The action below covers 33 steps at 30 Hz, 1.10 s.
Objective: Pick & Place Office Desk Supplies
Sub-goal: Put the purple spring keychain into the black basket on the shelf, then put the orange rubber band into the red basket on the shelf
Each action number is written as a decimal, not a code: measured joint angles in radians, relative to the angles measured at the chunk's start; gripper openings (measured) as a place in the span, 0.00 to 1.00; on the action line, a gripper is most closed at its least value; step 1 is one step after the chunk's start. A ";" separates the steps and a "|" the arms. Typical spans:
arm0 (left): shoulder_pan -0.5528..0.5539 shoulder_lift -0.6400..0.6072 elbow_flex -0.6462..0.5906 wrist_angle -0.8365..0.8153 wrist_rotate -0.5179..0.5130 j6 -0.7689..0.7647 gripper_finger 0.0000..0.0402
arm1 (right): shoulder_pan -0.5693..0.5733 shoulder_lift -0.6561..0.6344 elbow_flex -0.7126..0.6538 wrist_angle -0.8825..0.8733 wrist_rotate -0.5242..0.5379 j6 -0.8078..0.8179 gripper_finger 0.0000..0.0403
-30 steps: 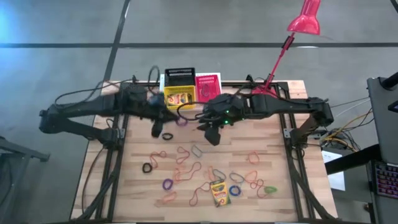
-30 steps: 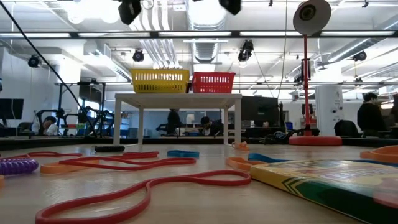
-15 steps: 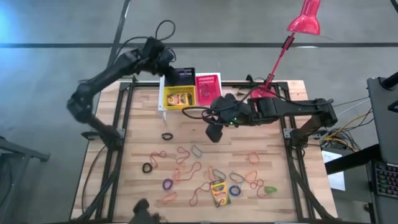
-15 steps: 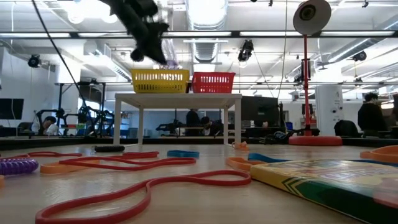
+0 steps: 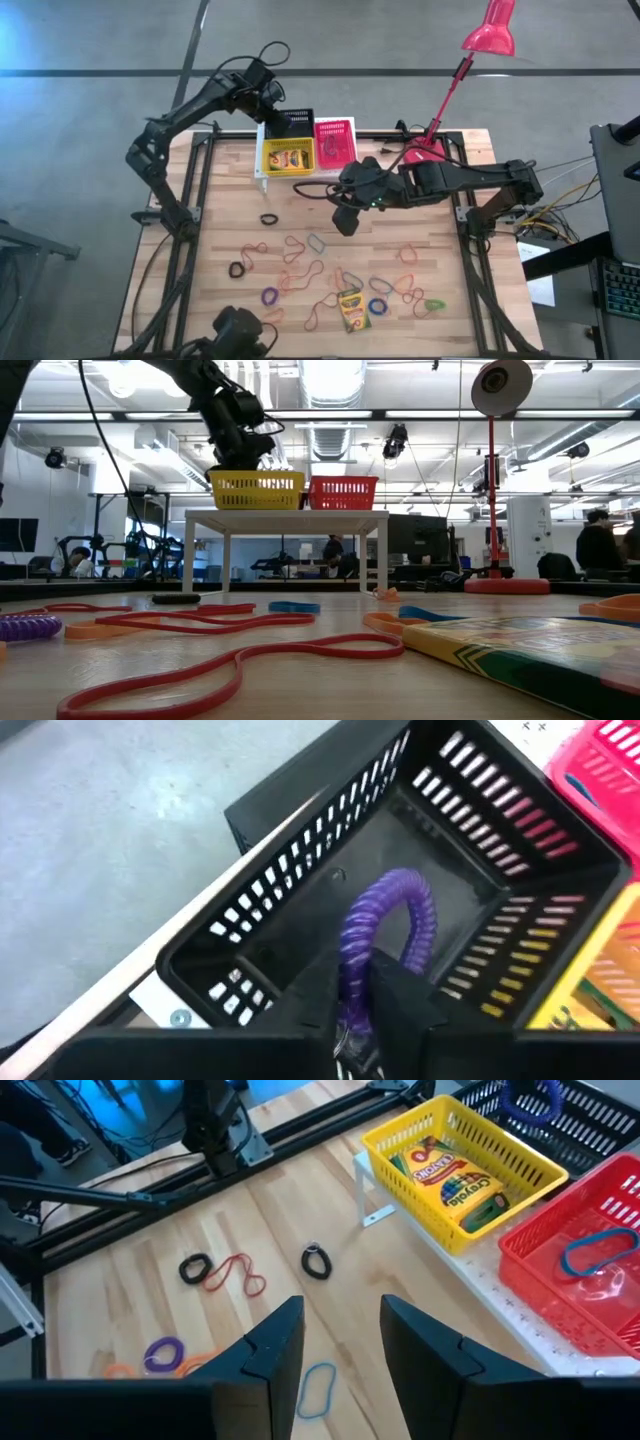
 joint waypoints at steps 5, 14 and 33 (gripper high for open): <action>0.003 -0.001 0.000 0.003 -0.025 0.000 0.29 | 0.000 0.000 0.000 -0.007 0.000 -0.002 0.32; -0.003 -0.033 0.097 -0.057 -0.028 0.000 0.39 | 0.017 0.000 -0.001 -0.116 0.003 0.070 0.32; -0.235 -0.482 -0.082 -0.118 -0.011 -0.016 0.37 | 0.137 -0.045 -0.573 -0.076 -0.559 0.582 0.41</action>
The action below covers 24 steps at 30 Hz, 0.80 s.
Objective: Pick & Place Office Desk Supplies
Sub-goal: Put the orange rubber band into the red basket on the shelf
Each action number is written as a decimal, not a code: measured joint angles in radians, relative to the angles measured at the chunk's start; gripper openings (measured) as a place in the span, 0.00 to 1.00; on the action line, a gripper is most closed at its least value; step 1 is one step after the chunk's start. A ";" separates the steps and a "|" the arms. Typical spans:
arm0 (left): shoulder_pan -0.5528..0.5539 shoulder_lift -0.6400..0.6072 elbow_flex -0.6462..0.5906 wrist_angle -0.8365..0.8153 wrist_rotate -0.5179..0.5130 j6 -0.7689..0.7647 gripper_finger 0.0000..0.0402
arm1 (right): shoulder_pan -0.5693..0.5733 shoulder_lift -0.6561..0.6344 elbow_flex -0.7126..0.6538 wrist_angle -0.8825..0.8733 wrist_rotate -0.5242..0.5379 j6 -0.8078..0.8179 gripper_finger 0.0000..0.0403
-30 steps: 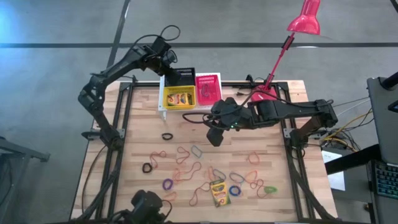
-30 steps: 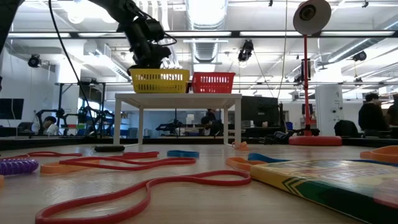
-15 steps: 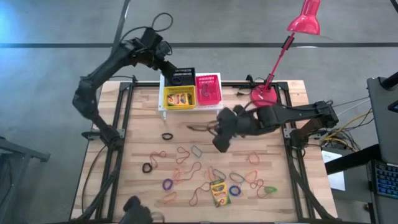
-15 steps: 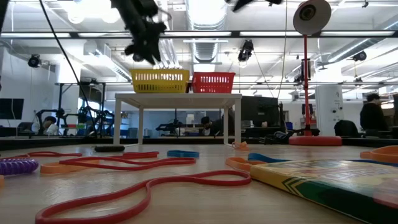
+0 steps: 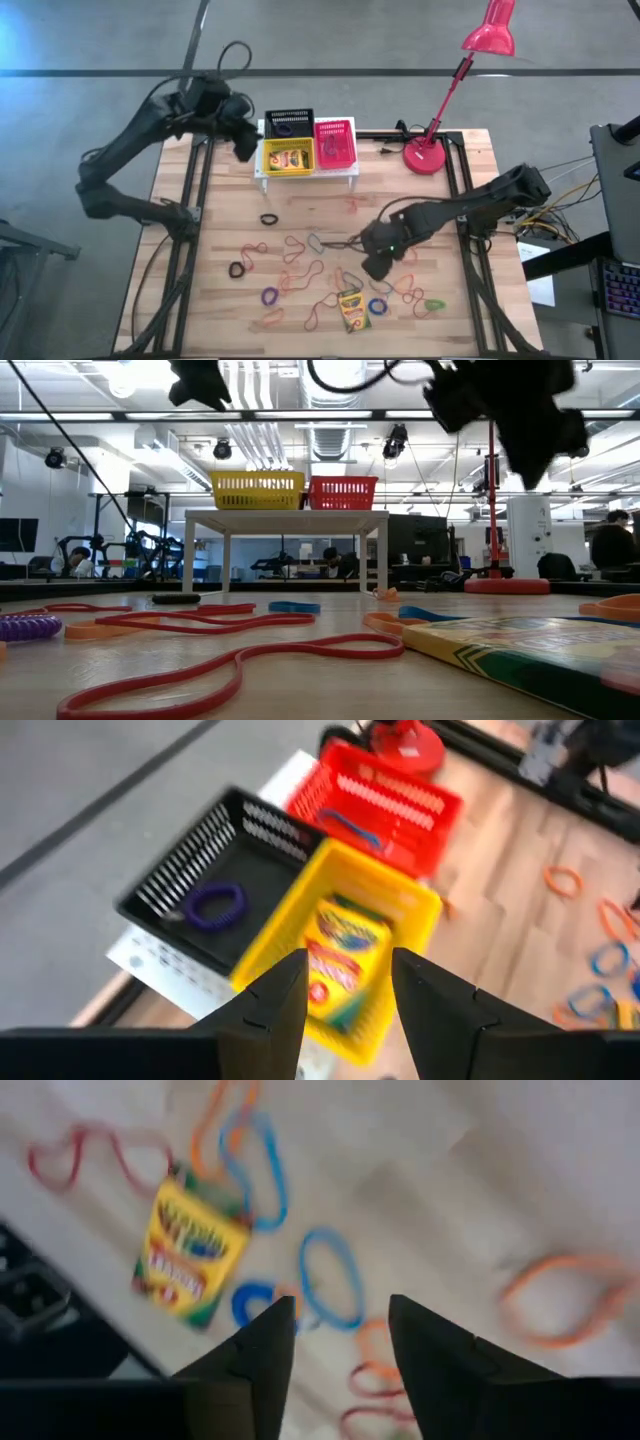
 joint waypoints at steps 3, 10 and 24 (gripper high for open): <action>-0.044 -0.052 -0.084 0.007 -0.001 -0.017 0.37 | 0.020 0.000 -0.095 0.114 -0.100 0.066 0.47; -0.127 -0.149 -0.279 0.091 0.000 -0.090 0.37 | 0.074 0.000 -0.284 0.226 -0.176 0.282 0.54; -0.154 -0.185 -0.381 0.163 -0.001 -0.153 0.37 | 0.094 0.021 -0.361 0.181 -0.126 0.412 0.53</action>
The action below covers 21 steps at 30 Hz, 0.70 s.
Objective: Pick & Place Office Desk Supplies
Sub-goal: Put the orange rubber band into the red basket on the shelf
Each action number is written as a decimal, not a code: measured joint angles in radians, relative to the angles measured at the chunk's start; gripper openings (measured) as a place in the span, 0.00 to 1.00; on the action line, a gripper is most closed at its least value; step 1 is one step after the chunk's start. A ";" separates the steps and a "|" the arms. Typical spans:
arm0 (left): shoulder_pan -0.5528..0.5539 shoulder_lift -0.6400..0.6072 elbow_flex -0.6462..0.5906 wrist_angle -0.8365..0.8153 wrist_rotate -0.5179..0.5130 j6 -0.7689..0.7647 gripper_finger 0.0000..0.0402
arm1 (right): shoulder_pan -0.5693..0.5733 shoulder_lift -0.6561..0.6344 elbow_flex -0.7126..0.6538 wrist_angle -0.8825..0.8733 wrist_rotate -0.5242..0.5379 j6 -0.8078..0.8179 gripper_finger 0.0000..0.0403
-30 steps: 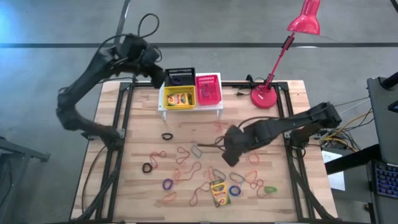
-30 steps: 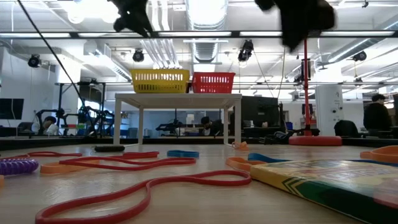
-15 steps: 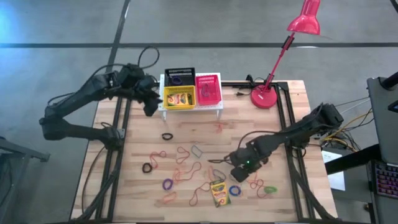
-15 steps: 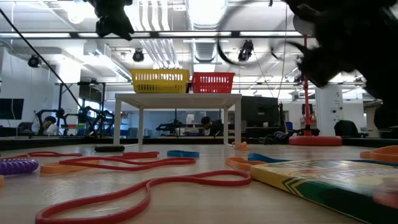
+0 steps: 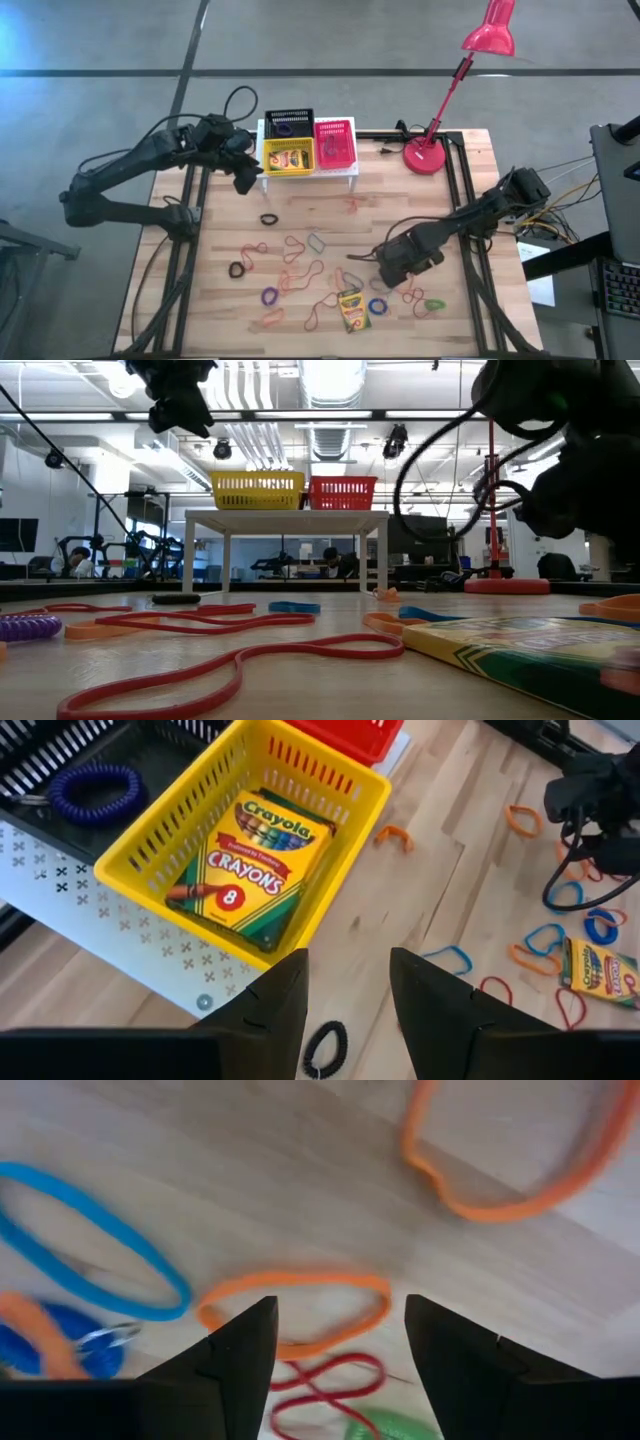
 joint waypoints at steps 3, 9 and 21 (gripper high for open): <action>0.000 0.000 0.000 0.010 0.001 0.000 0.37 | 0.000 0.000 -0.010 0.010 0.003 -0.019 0.50; 0.000 0.000 -0.001 0.017 0.001 0.000 0.37 | 0.000 -0.002 -0.058 0.064 0.003 -0.048 0.40; 0.000 0.000 -0.001 0.017 0.001 0.000 0.37 | 0.008 -0.005 -0.058 0.072 0.023 -0.154 0.03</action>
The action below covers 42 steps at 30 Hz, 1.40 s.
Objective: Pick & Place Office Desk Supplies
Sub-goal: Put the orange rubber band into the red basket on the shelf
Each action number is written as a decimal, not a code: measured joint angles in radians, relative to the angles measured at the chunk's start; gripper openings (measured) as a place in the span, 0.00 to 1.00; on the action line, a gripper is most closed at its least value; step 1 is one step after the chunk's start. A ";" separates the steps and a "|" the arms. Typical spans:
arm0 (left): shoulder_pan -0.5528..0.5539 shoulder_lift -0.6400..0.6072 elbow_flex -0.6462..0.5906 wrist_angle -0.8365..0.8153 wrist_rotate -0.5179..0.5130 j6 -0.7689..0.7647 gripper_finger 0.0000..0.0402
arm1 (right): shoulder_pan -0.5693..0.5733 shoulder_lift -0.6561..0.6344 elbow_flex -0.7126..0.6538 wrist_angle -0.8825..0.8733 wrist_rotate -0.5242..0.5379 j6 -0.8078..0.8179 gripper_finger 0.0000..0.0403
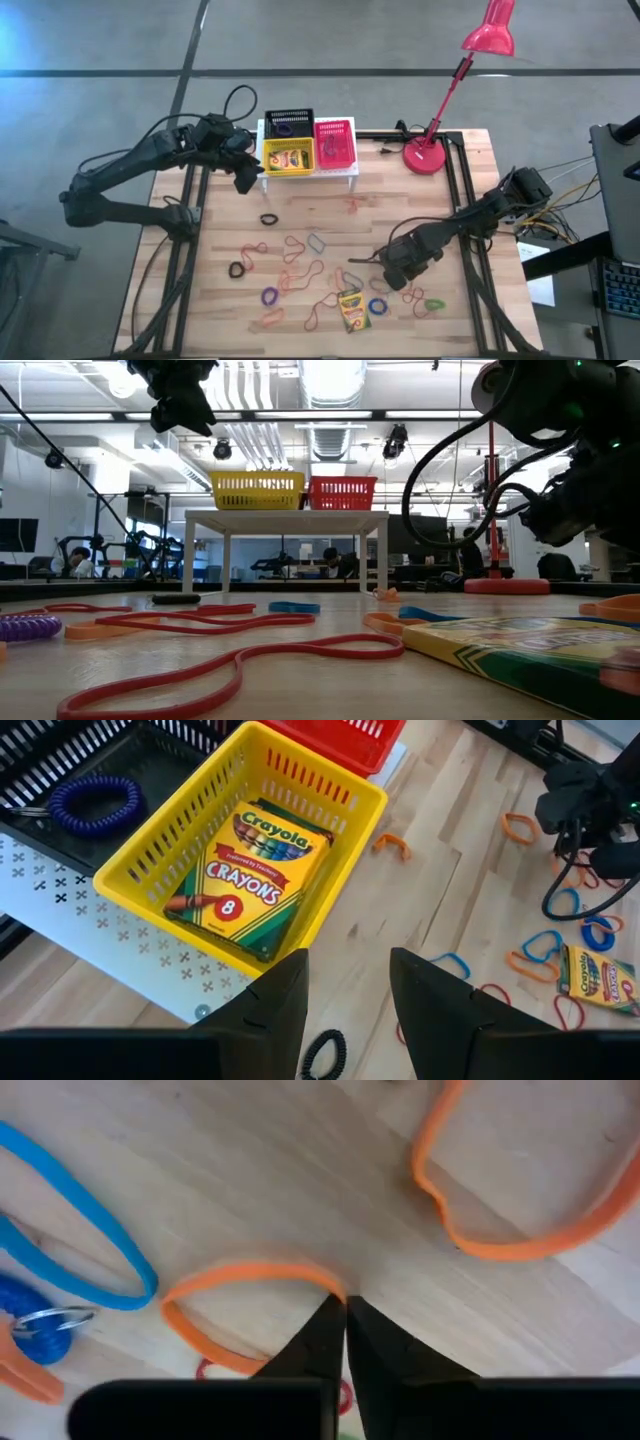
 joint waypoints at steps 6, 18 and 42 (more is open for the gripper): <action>-0.003 -0.006 0.000 -0.006 0.059 -0.048 0.37 | -0.020 -0.088 0.100 -0.009 -0.003 -0.013 0.02; -0.078 -0.050 0.000 -0.021 0.127 -0.098 0.37 | -0.230 -0.164 0.512 -0.020 0.467 -0.122 0.02; -0.092 -0.055 -0.011 0.028 0.070 -0.106 0.37 | -0.815 0.230 0.970 -0.179 0.517 -0.766 0.02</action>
